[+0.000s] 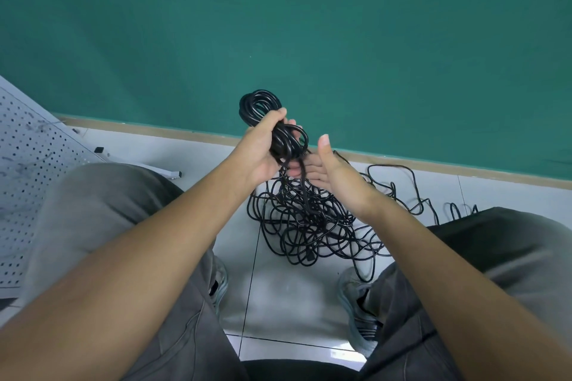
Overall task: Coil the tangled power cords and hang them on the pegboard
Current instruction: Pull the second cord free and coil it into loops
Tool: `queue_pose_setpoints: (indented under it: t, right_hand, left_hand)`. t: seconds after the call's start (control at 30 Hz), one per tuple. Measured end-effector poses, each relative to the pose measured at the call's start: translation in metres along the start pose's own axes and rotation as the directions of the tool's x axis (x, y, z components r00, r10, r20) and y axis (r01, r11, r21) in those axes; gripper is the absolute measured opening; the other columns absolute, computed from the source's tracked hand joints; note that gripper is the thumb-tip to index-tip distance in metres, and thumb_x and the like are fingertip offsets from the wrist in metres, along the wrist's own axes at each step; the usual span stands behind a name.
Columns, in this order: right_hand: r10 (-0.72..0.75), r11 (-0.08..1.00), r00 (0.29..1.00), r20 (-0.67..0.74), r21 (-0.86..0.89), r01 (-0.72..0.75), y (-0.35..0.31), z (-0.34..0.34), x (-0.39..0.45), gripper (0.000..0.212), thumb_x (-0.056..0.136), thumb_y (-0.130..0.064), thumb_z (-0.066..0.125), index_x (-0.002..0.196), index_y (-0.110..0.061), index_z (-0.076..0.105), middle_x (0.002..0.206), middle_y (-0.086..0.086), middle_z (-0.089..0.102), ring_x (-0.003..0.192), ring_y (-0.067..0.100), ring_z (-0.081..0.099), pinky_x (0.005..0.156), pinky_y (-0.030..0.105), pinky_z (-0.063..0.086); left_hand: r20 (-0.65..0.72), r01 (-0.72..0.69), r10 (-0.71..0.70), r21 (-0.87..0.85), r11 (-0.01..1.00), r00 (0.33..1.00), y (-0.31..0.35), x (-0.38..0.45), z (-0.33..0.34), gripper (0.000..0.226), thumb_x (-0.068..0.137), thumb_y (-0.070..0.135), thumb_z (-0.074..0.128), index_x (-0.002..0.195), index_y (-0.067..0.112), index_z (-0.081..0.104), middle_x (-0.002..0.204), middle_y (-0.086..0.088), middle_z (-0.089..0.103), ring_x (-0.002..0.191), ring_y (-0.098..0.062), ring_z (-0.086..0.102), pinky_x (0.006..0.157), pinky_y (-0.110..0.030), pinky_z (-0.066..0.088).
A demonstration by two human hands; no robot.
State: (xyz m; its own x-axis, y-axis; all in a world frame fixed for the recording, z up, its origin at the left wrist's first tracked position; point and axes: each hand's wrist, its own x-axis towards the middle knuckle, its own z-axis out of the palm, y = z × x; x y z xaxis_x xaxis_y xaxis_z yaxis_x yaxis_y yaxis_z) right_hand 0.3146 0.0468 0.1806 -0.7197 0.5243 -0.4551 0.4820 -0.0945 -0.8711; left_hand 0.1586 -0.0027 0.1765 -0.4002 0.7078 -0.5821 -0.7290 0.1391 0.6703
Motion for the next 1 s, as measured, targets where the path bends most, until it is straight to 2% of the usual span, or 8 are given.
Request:
queue_pose_setpoints:
  t: [0.13,0.27,0.33,0.4,0.57,0.67,0.83,1.0]
  right_hand:
    - [0.060,0.988,0.992,0.114,-0.148,-0.042,0.011,0.003,0.003,0.081,0.097,-0.077,0.009,0.119,-0.027,0.070,0.111,-0.009,0.076,0.113,0.007,0.067,0.116,0.043,0.039]
    - [0.034,0.950,0.987,0.158,-0.311,0.017,0.020,0.011,0.001,0.038,0.107,-0.045,0.046,0.115,-0.015,0.068,0.104,-0.006,0.074,0.105,0.012,0.069,0.111,0.043,0.044]
    - [-0.016,0.927,0.987,0.161,-0.367,0.075,0.020,0.012,0.001,0.020,0.104,-0.026,0.057,0.121,-0.019,0.065,0.099,0.004,0.070,0.090,0.020,0.068,0.102,0.037,0.048]
    - [-0.057,0.910,0.989,0.138,-0.401,0.108,0.017,0.009,-0.001,0.027,0.101,-0.015,0.060,0.127,-0.021,0.064,0.091,0.004,0.064,0.075,0.015,0.059,0.097,0.036,0.051]
    - [-0.148,0.911,0.988,0.046,-0.383,0.155,0.001,-0.006,-0.010,0.039,0.101,-0.003,0.058,0.138,-0.014,0.063,0.110,-0.006,0.074,0.090,-0.010,0.066,0.105,0.025,0.049]
    - [-0.242,0.907,0.970,-0.002,-0.356,0.225,-0.008,-0.013,-0.012,0.035,0.101,0.003,0.054,0.125,-0.016,0.071,0.091,-0.017,0.073,0.075,-0.012,0.062,0.083,0.009,0.045]
    - [-0.416,0.850,0.903,-0.109,-0.400,0.343,-0.009,-0.017,-0.014,0.027,0.097,0.005,0.059,0.106,-0.016,0.074,0.082,-0.018,0.072,0.077,0.002,0.068,0.080,0.019,0.054]
    - [-0.492,0.832,0.831,-0.260,-0.421,0.361,-0.012,-0.027,-0.011,0.019,0.089,-0.008,0.077,0.097,-0.016,0.063,0.090,-0.007,0.068,0.075,0.008,0.067,0.077,0.023,0.057]
  left_hand:
    - [-0.106,-0.025,0.004,-0.197,0.980,0.994,0.011,0.003,-0.002,0.016,0.100,0.023,0.065,0.088,0.014,0.060,0.075,0.002,0.067,0.056,-0.011,0.065,0.054,-0.022,0.056]
    - [-0.217,-0.113,0.050,-0.285,0.952,0.975,0.023,0.010,-0.012,0.013,0.100,0.021,0.066,0.093,0.012,0.059,0.082,0.000,0.065,0.055,-0.012,0.064,0.048,-0.022,0.052]
    - [-0.258,-0.153,0.090,-0.238,0.959,0.962,0.021,0.013,-0.014,0.013,0.100,0.021,0.066,0.094,0.012,0.059,0.084,-0.001,0.066,0.058,-0.013,0.064,0.048,-0.021,0.052]
    - [-0.285,-0.187,0.142,-0.137,0.973,0.948,0.018,0.013,-0.014,0.013,0.100,0.021,0.066,0.094,0.011,0.060,0.085,-0.002,0.067,0.061,-0.013,0.065,0.048,-0.022,0.052]
    - [-0.302,-0.206,0.277,0.245,0.947,0.912,0.010,0.015,-0.012,0.022,0.099,0.028,0.065,0.084,0.013,0.062,0.079,0.001,0.071,0.067,-0.014,0.068,0.069,-0.033,0.057]
    - [-0.224,-0.224,0.337,0.412,0.883,0.915,0.002,0.015,-0.011,0.024,0.098,0.030,0.065,0.080,0.014,0.064,0.072,0.004,0.072,0.070,-0.018,0.066,0.083,-0.040,0.056]
    - [0.054,-0.242,0.261,0.588,0.772,0.964,-0.010,0.008,-0.009,0.029,0.100,0.027,0.064,0.082,0.005,0.069,0.065,0.001,0.070,0.063,-0.020,0.067,0.068,-0.035,0.055]
    - [0.268,-0.169,0.026,0.528,0.832,0.963,-0.013,-0.007,-0.001,0.029,0.102,0.031,0.064,0.096,0.002,0.067,0.065,-0.001,0.061,0.059,-0.014,0.059,0.059,-0.028,0.051]
